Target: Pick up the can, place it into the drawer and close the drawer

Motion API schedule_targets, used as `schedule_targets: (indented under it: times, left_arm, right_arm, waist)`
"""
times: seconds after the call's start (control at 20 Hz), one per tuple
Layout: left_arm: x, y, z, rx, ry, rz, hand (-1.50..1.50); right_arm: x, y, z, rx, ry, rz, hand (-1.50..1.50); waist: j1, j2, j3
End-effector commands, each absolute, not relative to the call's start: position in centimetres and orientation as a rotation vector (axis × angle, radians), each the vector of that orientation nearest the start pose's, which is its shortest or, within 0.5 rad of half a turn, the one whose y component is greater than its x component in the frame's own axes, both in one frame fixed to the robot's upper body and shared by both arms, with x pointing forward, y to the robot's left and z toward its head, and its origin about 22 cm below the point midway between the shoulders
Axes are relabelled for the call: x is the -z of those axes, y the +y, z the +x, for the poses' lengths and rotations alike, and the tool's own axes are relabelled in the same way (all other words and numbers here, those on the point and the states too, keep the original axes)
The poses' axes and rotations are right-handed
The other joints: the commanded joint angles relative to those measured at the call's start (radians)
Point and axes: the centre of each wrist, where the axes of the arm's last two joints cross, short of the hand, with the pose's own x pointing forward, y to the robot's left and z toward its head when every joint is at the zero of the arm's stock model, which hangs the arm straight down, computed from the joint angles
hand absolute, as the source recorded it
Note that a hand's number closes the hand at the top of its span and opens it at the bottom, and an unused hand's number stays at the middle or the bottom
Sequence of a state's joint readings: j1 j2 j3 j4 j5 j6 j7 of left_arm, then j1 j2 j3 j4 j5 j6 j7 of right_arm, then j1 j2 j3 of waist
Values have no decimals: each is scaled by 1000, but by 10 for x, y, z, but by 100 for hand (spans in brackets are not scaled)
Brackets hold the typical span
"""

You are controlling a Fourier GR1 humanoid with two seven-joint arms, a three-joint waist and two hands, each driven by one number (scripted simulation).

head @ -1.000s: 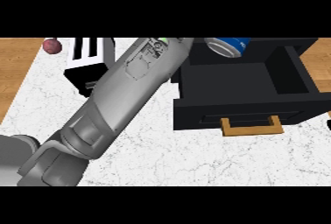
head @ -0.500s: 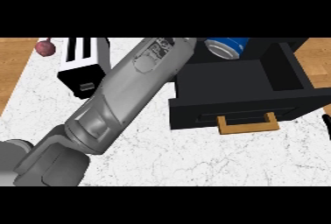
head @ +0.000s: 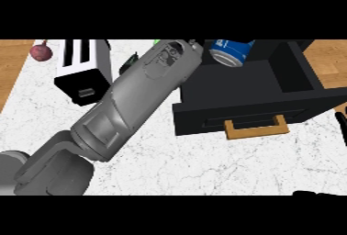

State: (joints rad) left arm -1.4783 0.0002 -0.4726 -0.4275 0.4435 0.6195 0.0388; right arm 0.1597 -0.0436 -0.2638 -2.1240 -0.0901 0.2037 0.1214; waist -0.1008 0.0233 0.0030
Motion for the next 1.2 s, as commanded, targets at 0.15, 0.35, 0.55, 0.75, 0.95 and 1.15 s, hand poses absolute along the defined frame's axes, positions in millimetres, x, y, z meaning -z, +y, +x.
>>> schedule_targets:
  times: [0.15,0.35,0.55,0.75,0.95,1.15]
  left_arm:
    - [-182,-13,427,293,-1766,251,150]
    - [-172,-9,428,326,-1811,302,150]
    - [-159,-4,428,262,-1772,314,-150]
    - [-175,-7,432,238,-1772,348,-150]
    - [-150,2,431,221,-1787,388,-150]
    - [-155,-2,428,187,-1776,345,-150]
  right_arm:
    - [-111,-292,181,-27,-1865,-145,-150]
    - [-113,-299,185,-35,-1877,-149,-150]
    - [-119,-290,185,-47,-1881,-130,-150]
    - [-108,-295,184,-32,-1872,-137,-150]
    - [-120,-290,189,-61,-1893,-132,-150]
    - [-122,-292,186,-58,-1905,-153,-150]
  waist:
    - [-12,3,0]
    - [-15,7,0]
    - [-36,11,0]
    - [-22,6,0]
    - [-36,14,0]
    - [-23,8,-1]
